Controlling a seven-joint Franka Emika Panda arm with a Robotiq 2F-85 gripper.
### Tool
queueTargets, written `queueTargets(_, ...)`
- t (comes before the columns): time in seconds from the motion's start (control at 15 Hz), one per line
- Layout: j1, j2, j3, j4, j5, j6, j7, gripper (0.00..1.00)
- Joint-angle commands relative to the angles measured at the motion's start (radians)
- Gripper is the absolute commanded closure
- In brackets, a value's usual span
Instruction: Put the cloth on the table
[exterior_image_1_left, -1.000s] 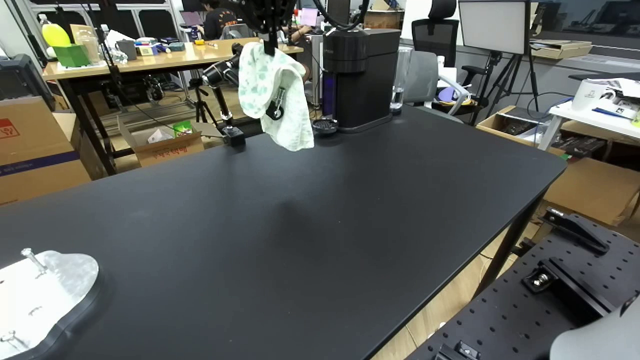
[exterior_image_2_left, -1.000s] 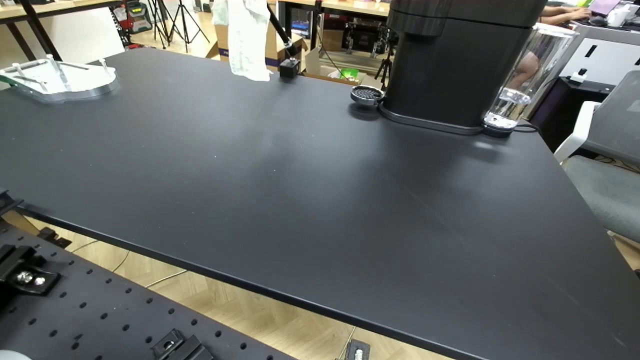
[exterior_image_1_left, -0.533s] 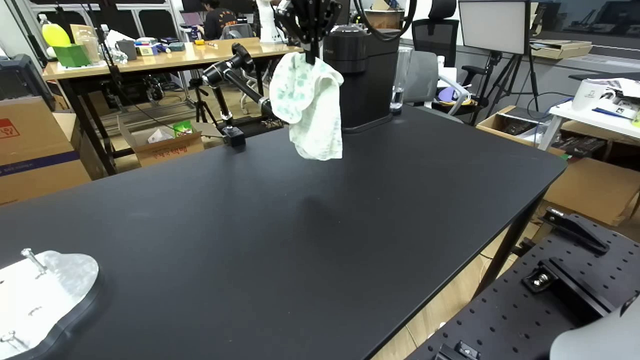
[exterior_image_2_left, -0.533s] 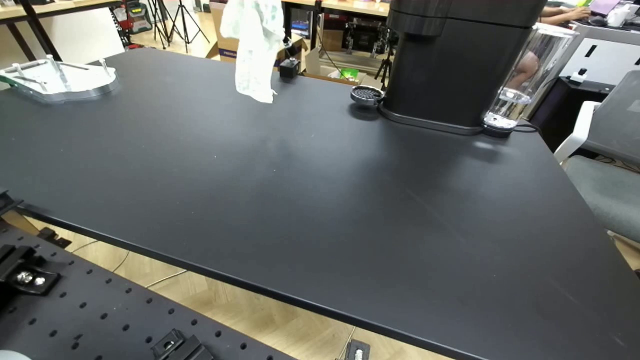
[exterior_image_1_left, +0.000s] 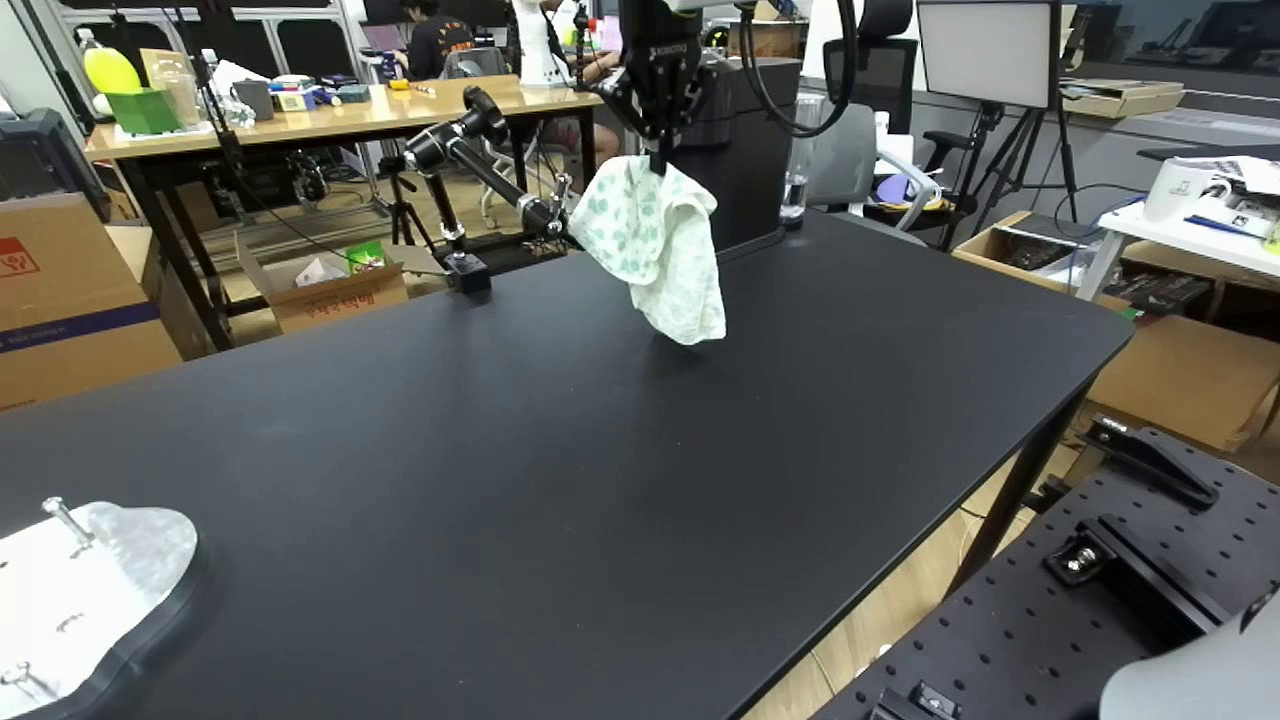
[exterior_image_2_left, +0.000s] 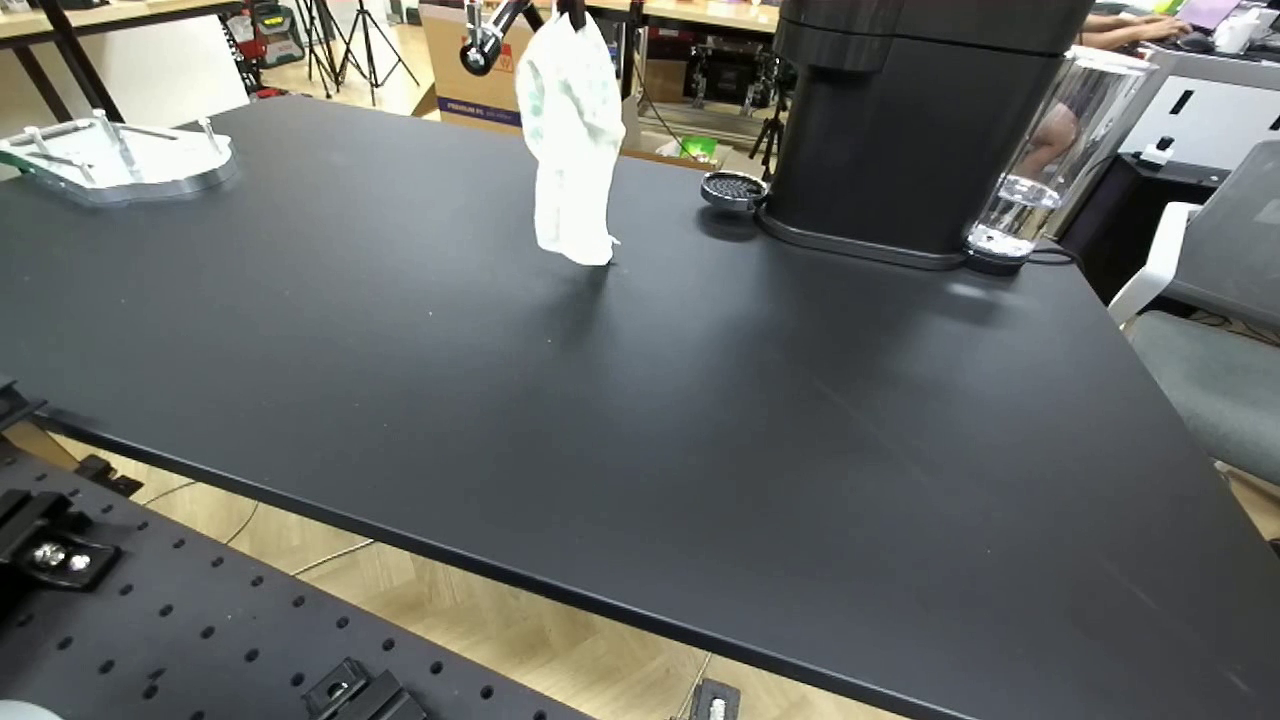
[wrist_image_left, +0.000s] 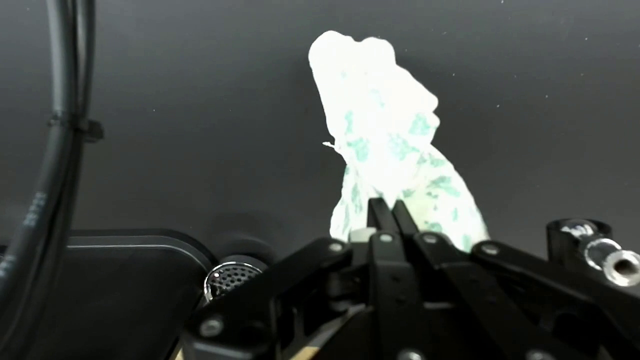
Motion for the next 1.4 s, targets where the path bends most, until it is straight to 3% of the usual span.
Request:
queueTargets(0.0,0.001,0.051,-0.007,0.028,-0.003,0.0,0.031,0.99)
queueTargets(0.07,0.002,0.061,-0.007,0.032,-0.004,-0.008,0.027,0.99)
queueTargets(0.13,0.003,0.07,-0.007,0.034,0.0,-0.01,0.027,0.73)
queueTargets(0.27,0.005,0.082,-0.007,0.036,-0.009,-0.015,0.023,0.67)
queueTargets(0.87,0.017,0.052,-0.001,0.015,-0.017,-0.033,0.021,0.05)
queueTargets(1.0,0.022,0.035,0.005,0.012,-0.007,-0.059,0.021,0.0)
queueTargets(1.33,0.044,-0.017,0.023,0.009,-0.03,-0.145,0.025,0.0)
